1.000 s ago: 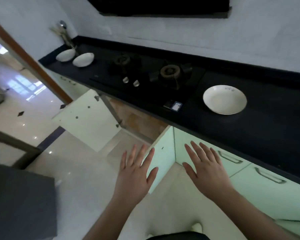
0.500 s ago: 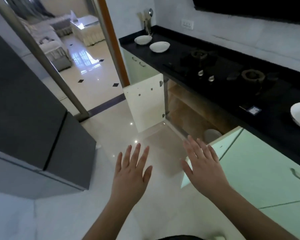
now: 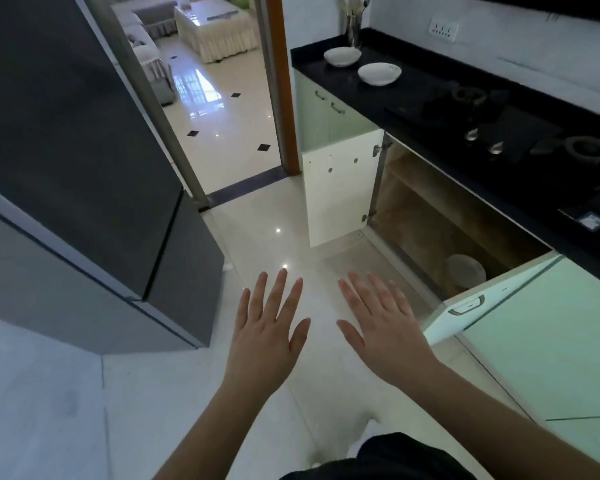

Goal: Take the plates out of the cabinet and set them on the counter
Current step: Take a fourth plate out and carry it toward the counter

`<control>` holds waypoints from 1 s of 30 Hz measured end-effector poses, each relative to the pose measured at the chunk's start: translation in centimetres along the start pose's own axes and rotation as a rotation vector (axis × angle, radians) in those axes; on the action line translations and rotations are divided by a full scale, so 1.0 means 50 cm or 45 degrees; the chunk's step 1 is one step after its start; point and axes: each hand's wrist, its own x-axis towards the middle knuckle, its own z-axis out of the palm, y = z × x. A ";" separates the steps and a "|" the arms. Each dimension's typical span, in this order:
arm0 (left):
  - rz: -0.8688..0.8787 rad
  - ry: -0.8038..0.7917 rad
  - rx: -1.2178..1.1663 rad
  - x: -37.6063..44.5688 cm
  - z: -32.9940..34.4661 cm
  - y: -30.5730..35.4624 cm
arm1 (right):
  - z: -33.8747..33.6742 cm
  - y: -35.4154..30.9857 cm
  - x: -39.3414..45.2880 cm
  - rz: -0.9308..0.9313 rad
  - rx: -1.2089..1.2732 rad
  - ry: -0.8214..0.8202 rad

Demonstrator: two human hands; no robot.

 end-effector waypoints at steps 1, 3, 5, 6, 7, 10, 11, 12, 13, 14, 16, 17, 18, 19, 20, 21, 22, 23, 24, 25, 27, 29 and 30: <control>0.003 0.009 -0.009 0.004 0.004 -0.002 | 0.000 0.001 0.009 0.002 -0.009 0.001; 0.003 0.005 -0.036 0.015 0.012 -0.008 | 0.001 0.002 0.032 0.011 -0.019 0.007; 0.010 -0.022 -0.044 0.034 0.023 -0.017 | 0.006 0.004 0.059 0.038 -0.011 -0.007; 0.014 -0.029 -0.034 0.049 0.029 -0.023 | 0.008 0.007 0.075 0.050 -0.008 -0.019; 0.022 -0.034 -0.021 0.068 0.035 -0.031 | 0.013 0.013 0.094 0.056 -0.007 -0.023; 0.049 -0.084 0.013 0.156 0.044 -0.053 | 0.030 0.063 0.169 0.126 0.001 -0.006; 0.052 -0.083 0.024 0.188 0.045 -0.058 | 0.030 0.084 0.194 0.148 -0.004 0.010; 0.061 -0.069 0.034 0.214 0.045 -0.061 | 0.029 0.101 0.213 0.152 -0.014 0.016; 0.069 -0.073 0.034 0.251 0.046 -0.061 | 0.026 0.122 0.238 0.168 -0.010 -0.001; 0.075 -0.076 0.026 0.289 0.047 -0.059 | 0.024 0.143 0.265 0.188 -0.003 -0.014; 0.102 -0.085 0.024 0.360 0.043 -0.051 | 0.016 0.176 0.313 0.220 -0.004 -0.010; 0.131 -0.101 0.029 0.393 0.043 -0.047 | 0.011 0.189 0.334 0.230 0.004 -0.014; 0.163 -0.114 0.036 0.423 0.045 -0.042 | 0.006 0.202 0.352 0.237 0.017 -0.020; 0.188 -0.124 0.037 0.451 0.047 -0.037 | 0.004 0.214 0.368 0.250 0.036 -0.021; 0.201 -0.124 0.035 0.480 0.047 -0.032 | 0.005 0.227 0.384 0.265 0.048 -0.014; 0.206 -0.116 0.033 0.514 0.045 -0.027 | 0.004 0.240 0.403 0.278 0.046 -0.010; 0.211 -0.104 0.035 0.552 0.043 -0.021 | 0.003 0.254 0.422 0.286 0.039 -0.011; 0.224 -0.092 0.037 0.591 0.040 -0.014 | 0.001 0.268 0.440 0.293 0.032 -0.014; 0.247 -0.087 0.038 0.625 0.036 -0.005 | -0.004 0.281 0.456 0.304 0.028 -0.016; 0.279 -0.081 0.038 0.656 0.032 0.005 | -0.010 0.294 0.471 0.321 0.024 -0.012; 0.352 -0.077 0.046 0.708 0.026 0.024 | -0.024 0.315 0.495 0.370 0.014 0.007; 0.417 -0.083 0.053 0.751 0.023 0.036 | -0.037 0.333 0.512 0.426 0.011 0.018; 0.447 -0.085 0.056 0.772 0.023 0.040 | -0.039 0.342 0.520 0.450 0.009 0.018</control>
